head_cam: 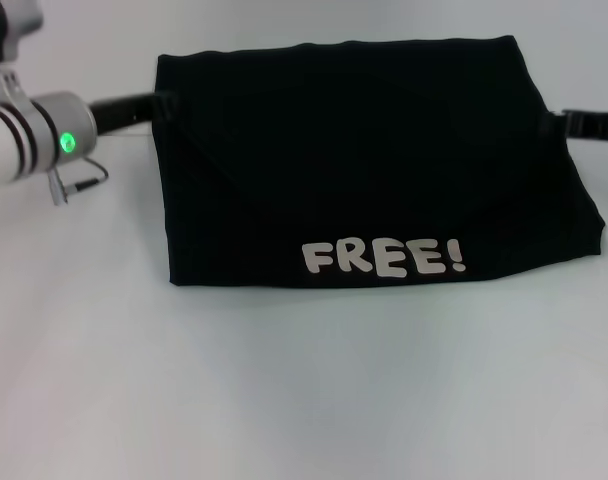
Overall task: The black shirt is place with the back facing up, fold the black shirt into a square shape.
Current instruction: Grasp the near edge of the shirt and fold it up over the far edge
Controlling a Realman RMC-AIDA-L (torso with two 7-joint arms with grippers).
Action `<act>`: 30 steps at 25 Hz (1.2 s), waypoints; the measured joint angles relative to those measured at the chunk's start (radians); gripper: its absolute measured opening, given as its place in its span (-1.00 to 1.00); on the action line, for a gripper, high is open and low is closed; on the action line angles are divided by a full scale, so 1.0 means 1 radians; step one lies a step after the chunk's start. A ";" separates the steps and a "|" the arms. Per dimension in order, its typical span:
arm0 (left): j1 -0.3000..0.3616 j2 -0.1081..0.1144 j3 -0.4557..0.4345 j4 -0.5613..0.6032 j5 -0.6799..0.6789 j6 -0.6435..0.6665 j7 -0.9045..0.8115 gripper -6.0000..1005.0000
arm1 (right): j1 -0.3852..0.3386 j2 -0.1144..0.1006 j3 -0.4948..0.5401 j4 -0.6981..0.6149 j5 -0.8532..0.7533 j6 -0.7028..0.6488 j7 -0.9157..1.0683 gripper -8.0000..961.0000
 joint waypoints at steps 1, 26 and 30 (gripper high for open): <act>0.002 -0.010 0.000 -0.008 -0.006 -0.028 0.024 -0.82 | 0.000 0.006 0.000 0.007 0.001 0.024 -0.011 -0.83; 0.080 -0.069 0.107 0.136 -0.023 0.225 0.047 -0.22 | -0.109 0.113 -0.003 -0.130 0.049 -0.010 -0.099 -0.19; 0.117 -0.069 0.108 0.213 -0.032 0.369 0.031 0.00 | -0.152 0.118 -0.003 -0.170 0.094 -0.074 -0.109 -0.02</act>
